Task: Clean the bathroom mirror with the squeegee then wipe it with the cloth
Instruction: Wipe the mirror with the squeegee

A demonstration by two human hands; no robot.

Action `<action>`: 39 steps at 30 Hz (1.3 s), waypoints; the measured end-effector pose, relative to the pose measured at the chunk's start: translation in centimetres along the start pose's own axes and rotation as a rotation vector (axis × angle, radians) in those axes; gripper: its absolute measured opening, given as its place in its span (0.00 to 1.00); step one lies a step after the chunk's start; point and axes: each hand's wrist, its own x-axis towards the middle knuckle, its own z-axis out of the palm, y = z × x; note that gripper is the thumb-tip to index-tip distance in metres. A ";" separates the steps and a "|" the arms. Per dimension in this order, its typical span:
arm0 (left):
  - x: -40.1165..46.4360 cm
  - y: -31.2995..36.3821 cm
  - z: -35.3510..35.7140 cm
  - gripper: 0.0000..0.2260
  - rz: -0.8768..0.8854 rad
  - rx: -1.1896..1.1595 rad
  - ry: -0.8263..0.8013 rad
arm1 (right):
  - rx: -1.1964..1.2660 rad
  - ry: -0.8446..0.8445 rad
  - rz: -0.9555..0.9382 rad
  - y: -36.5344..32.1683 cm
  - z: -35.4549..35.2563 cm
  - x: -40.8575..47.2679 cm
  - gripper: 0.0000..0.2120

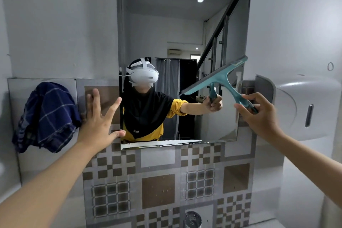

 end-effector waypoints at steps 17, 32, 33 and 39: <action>0.0 0.0 -0.1 0.51 -0.025 0.006 -0.033 | 0.384 0.175 0.386 -4.2 8.6 -5.6 0.09; 0.1 0.1 -0.6 0.49 0.006 0.052 -0.059 | 0.750 0.166 0.661 -14.5 16.0 -7.1 0.12; 0.0 0.1 -0.6 0.49 0.006 0.064 -0.058 | 0.746 0.143 0.637 -15.0 16.6 -7.6 0.11; -1.5 -0.2 0.3 0.46 0.093 0.049 0.025 | 0.669 -0.052 0.444 -18.3 20.0 -10.6 0.11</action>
